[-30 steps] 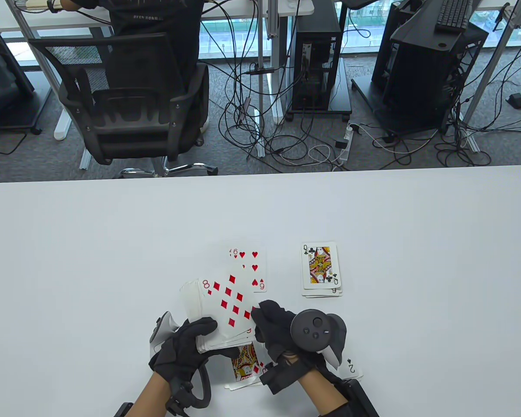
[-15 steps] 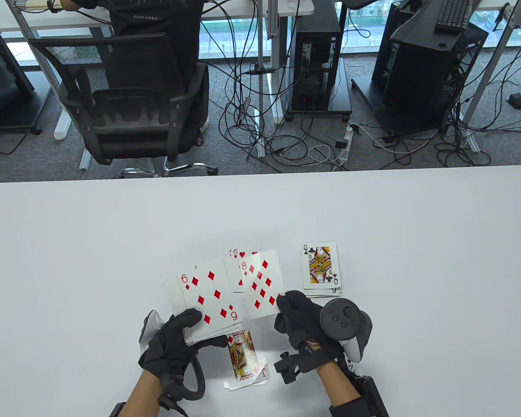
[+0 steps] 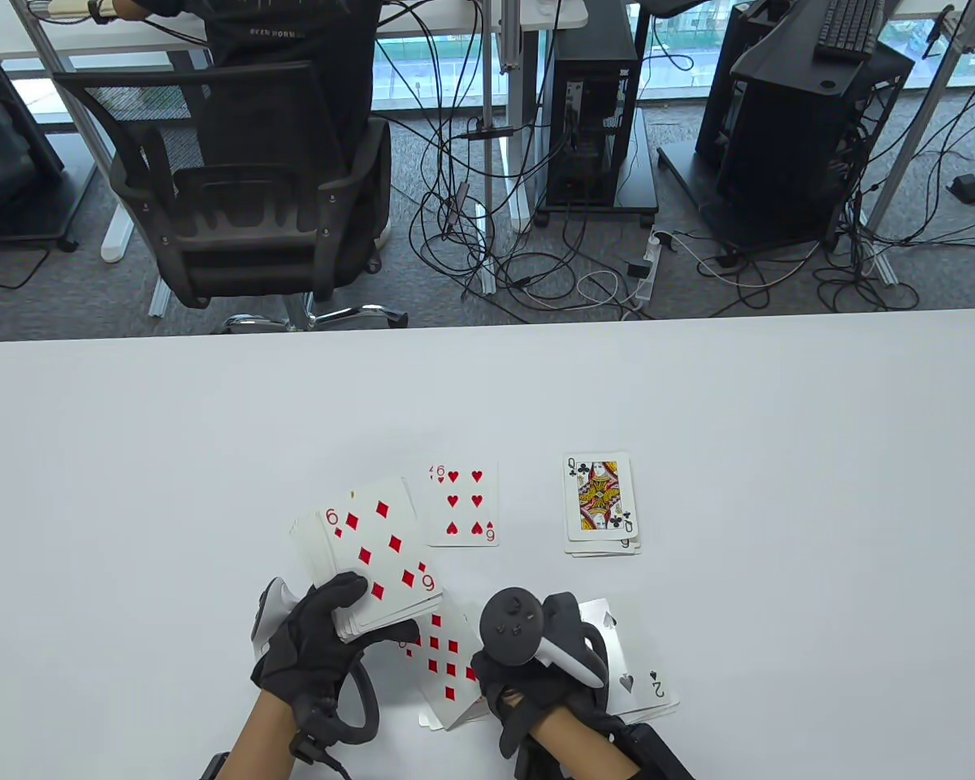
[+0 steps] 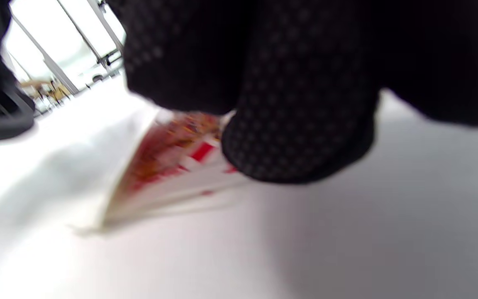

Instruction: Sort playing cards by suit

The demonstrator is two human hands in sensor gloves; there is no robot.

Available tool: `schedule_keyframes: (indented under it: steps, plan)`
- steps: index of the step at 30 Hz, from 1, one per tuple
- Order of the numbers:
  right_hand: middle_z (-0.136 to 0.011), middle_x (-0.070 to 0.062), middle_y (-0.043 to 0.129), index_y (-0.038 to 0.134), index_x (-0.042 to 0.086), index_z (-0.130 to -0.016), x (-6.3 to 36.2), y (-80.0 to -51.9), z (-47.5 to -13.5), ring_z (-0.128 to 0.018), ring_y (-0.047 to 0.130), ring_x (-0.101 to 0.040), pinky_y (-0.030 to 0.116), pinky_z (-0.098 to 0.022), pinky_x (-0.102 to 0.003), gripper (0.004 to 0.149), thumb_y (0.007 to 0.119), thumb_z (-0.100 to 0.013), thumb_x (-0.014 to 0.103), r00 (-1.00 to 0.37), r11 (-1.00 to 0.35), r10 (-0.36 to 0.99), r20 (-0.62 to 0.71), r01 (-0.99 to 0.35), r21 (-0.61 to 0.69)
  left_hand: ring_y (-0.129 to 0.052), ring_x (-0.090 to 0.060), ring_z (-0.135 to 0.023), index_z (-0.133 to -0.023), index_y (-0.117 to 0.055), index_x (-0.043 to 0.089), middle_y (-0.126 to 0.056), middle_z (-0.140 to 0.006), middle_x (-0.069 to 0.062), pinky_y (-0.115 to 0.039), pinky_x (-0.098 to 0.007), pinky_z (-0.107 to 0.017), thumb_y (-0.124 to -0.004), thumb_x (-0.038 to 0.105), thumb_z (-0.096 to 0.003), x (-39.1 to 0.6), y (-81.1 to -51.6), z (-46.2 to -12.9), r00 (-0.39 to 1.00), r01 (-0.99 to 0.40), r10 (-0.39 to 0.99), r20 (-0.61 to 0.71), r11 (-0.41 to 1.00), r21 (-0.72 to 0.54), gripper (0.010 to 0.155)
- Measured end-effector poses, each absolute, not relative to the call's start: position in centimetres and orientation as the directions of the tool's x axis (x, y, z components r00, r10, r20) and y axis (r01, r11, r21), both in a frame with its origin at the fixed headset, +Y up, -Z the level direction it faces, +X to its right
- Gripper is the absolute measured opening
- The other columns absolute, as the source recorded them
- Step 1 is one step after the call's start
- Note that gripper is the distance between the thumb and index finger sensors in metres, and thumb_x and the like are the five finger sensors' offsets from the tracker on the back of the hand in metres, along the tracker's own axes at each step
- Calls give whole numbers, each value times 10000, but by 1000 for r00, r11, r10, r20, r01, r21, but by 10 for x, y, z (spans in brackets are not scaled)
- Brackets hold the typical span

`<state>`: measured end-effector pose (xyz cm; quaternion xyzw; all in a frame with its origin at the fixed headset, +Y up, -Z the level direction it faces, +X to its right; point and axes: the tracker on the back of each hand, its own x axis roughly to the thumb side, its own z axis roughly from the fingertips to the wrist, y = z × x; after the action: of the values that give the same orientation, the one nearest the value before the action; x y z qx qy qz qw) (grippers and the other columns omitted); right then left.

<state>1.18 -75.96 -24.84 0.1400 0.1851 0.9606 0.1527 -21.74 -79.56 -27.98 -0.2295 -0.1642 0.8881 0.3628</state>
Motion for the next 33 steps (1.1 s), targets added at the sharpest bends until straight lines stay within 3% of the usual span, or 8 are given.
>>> schedule_keyframes:
  steps: [4,10,20,24,29,33]
  plan:
    - [-246,-29,935,800,-179,-610,5,-769,-245,-164,998,-223,886,-103,-397,417,668,-547,211,-949,-898,195,250,-70,434,-694,-356,-1031,-1102,-343,367,-492,-1165,-10,-807,-469,-590,-688,434,-633,-216,-796,-279,-632,-564,716,-297,-688,-457,586]
    - [-243,-33,930,795,-180,-595,-9,-772,-240,-167,993,-227,880,-112,-407,431,674,-549,231,-946,-927,39,321,86,366,-694,-353,-1032,-1101,-342,368,-490,-1165,-9,-808,-468,-590,-688,434,-633,-215,-796,-279,-627,-569,720,-299,-685,-456,585]
    - [-268,-59,932,788,-183,-617,-13,-772,-237,-195,988,-255,871,-136,-430,464,661,-558,259,-939,-928,-12,343,138,345,-694,-355,-1030,-1101,-343,367,-491,-1164,-11,-806,-470,-590,-689,433,-632,-213,-796,-278,-617,-572,724,-307,-681,-456,586]
    - [-306,-81,935,777,-186,-673,-3,-763,-243,-232,986,-278,866,-164,-446,510,656,-564,297,-950,-937,85,299,26,348,-694,-356,-1030,-1101,-344,366,-491,-1165,-11,-807,-469,-590,-690,432,-632,-212,-797,-277,-607,-576,730,-314,-677,-459,587]
    - [-357,-100,936,751,-179,-717,16,-736,-250,-285,982,-301,863,-201,-460,513,648,-556,297,-892,-943,333,306,-311,122,-695,-358,-1029,-1100,-346,366,-494,-1163,-11,-807,-471,-588,-691,430,-631,-209,-798,-276,-586,-577,739,-331,-668,-470,586]
    - [-432,-102,925,707,-163,-766,32,-717,-250,-363,975,-306,865,-261,-460,507,608,-573,295,-757,-818,534,376,-576,3,-695,-359,-1028,-1101,-347,364,-494,-1163,-15,-806,-473,-588,-693,429,-631,-201,-800,-274,-559,-576,751,-352,-657,-487,587]
